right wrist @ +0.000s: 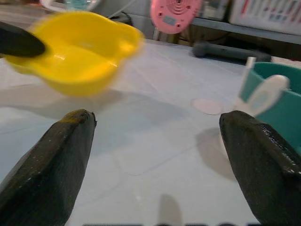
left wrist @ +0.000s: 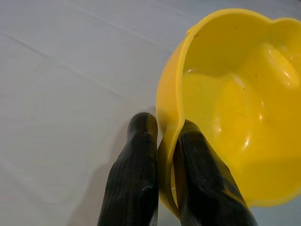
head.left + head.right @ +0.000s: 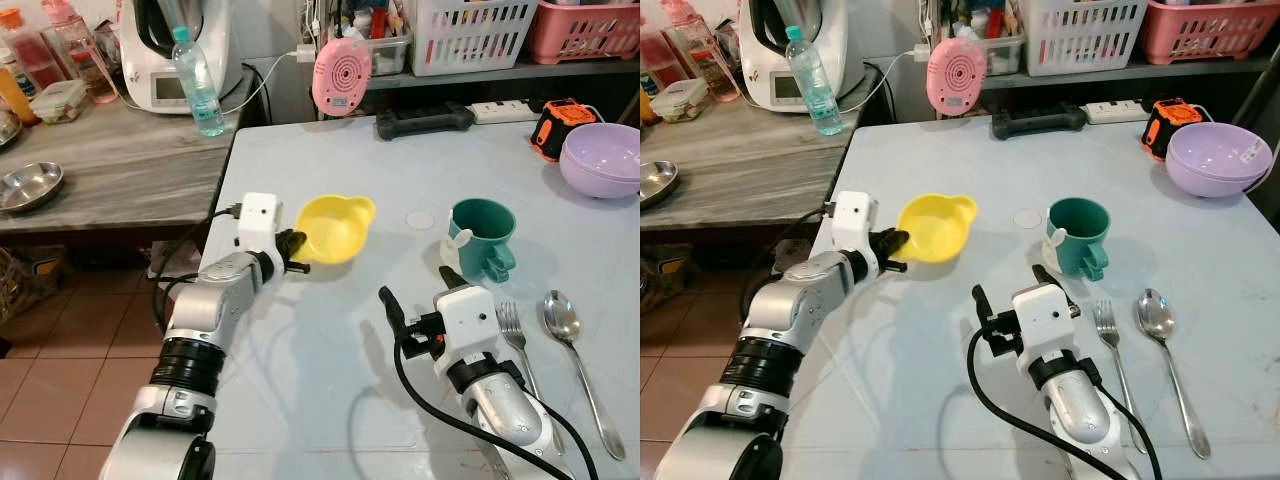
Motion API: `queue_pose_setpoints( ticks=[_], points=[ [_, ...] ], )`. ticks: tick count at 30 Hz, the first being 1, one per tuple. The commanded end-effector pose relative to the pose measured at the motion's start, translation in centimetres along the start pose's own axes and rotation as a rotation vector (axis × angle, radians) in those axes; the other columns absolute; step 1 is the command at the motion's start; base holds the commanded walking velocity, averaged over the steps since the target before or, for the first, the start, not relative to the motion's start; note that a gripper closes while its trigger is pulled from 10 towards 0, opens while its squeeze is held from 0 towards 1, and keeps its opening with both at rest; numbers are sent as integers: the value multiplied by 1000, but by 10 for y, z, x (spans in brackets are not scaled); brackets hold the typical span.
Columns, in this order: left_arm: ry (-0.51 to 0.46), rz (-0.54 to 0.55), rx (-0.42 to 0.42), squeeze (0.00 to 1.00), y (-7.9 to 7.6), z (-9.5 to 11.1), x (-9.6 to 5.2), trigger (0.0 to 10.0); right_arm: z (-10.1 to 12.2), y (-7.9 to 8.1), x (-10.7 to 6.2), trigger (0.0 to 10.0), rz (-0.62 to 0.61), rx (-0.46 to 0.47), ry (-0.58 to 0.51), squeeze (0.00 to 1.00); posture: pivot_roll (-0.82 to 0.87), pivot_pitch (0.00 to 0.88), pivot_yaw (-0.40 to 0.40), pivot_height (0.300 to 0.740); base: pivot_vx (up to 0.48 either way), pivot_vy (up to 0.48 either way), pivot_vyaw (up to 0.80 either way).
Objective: Setting the table
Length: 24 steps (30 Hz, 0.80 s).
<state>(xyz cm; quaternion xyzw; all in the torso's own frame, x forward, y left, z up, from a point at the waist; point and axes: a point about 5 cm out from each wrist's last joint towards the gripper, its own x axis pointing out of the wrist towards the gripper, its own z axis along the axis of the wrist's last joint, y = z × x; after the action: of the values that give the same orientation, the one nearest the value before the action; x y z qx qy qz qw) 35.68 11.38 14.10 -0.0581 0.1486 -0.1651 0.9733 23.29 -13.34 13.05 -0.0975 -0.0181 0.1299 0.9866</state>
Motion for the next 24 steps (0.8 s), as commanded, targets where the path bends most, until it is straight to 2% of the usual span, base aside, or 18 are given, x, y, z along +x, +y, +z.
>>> queue_pose_setpoints(
  ticks=[1,4,5,9,10,12,17,23,24],
  points=[
    [-39,74,9,0,18,4,-8,0,-1,0,2,10000,-9,2,-2,0,-164,37,94,740,0,0,0],
    [-104,114,18,0,31,5,-19,0,0,-1,1,10000,-26,6,-9,0,-157,36,90,740,0,0,0],
    [-151,162,22,0,44,6,-28,0,0,-2,2,10000,-41,5,-13,0,-152,34,86,740,0,0,0],
    [-208,235,28,0,60,2,-43,0,1,-5,3,10000,-60,0,-21,0,-140,32,78,740,0,0,0],
    [-208,235,28,0,60,2,-43,0,1,-5,3,10000,-60,0,-21,0,-140,32,78,740,0,0,0],
    [-274,236,54,0,61,-4,-54,0,3,-9,5,10000,-86,-2,-35,0,-132,28,72,740,0,0,0],
    [-344,246,88,0,53,-16,-69,0,2,-11,8,10000,-97,-7,-38,0,-124,21,64,740,0,0,0],
    [-365,264,102,0,49,-22,-77,0,5,-10,10,10000,-114,9,-53,0,-121,20,59,740,0,0,0],
    [-361,303,125,0,52,-24,-80,0,6,-11,10,10000,-126,14,-57,0,-118,22,62,740,0,0,0]
  ],
)
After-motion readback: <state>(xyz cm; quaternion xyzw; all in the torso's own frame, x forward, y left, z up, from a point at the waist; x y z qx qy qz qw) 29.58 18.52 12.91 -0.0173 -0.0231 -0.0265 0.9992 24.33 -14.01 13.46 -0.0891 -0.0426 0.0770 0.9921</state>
